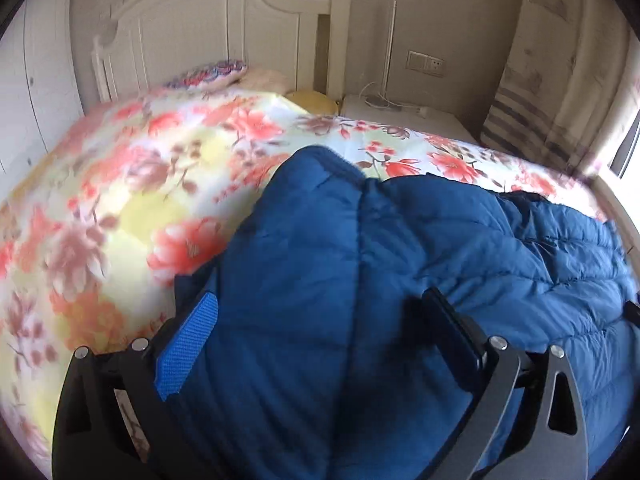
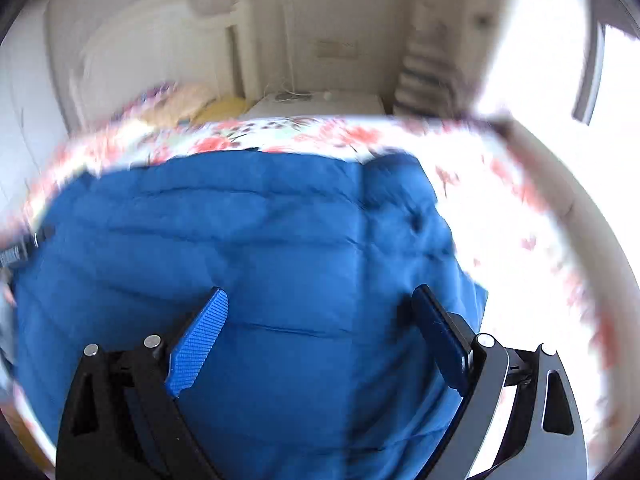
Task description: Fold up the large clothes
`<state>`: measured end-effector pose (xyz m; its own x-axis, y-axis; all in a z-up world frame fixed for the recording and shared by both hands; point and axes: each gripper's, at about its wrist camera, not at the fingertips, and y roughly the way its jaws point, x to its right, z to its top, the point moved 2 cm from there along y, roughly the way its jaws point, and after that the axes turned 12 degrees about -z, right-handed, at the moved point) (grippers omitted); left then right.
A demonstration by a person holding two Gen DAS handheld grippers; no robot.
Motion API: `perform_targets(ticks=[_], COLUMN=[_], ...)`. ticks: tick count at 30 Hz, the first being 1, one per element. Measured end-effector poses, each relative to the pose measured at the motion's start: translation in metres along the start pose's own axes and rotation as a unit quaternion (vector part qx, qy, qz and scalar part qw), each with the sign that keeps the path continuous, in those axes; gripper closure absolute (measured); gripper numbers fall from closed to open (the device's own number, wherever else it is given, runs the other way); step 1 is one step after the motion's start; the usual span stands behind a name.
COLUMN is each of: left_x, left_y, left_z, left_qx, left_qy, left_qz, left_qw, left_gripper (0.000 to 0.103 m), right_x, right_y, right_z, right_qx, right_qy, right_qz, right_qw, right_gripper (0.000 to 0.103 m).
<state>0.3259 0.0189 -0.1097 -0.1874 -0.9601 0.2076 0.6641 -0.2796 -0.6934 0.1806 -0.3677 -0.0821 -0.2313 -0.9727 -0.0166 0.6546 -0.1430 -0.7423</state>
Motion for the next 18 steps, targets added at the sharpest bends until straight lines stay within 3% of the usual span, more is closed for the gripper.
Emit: perform_targets(ticks=[4, 6, 8, 10, 13, 16, 18], left_x=[0.013, 0.021, 0.034, 0.066, 0.105, 0.122, 0.126], left_y=[-0.001, -0.007, -0.026, -0.045, -0.045, -0.007, -0.003], left_z=[-0.001, 0.000, -0.001, -0.006, -0.019, -0.046, -0.053], left_qx=[0.000, 0.006, 0.024, 0.041, 0.021, -0.032, -0.015], left_qy=[0.035, 0.038, 0.033, 0.063, 0.099, 0.130, 0.151], left_qz=[0.046, 0.071, 0.044, 0.017, -0.039, -0.013, -0.001], left_qw=[0.9984, 0.9967, 0.9982, 0.9970, 0.9941, 0.9909, 0.9883], left_gripper=[0.002, 0.004, 0.004, 0.003, 0.002, 0.002, 0.002], right_x=[-0.012, -0.022, -0.037, -0.059, -0.099, -0.121, -0.118], right_y=[-0.006, -0.027, -0.051, -0.070, -0.077, -0.044, -0.040], right_z=[0.001, -0.002, -0.003, -0.006, -0.025, -0.050, -0.054], right_qx=[0.008, 0.033, 0.065, 0.086, 0.080, 0.045, 0.052], right_qy=[-0.030, -0.047, -0.064, -0.097, -0.174, -0.213, -0.205], right_qz=[-0.038, -0.051, -0.026, 0.002, 0.019, -0.002, 0.008], right_qw=[0.999, 0.997, 0.996, 0.992, 0.981, 0.976, 0.977], right_gripper=[0.015, 0.016, 0.016, 0.016, 0.016, 0.014, 0.014])
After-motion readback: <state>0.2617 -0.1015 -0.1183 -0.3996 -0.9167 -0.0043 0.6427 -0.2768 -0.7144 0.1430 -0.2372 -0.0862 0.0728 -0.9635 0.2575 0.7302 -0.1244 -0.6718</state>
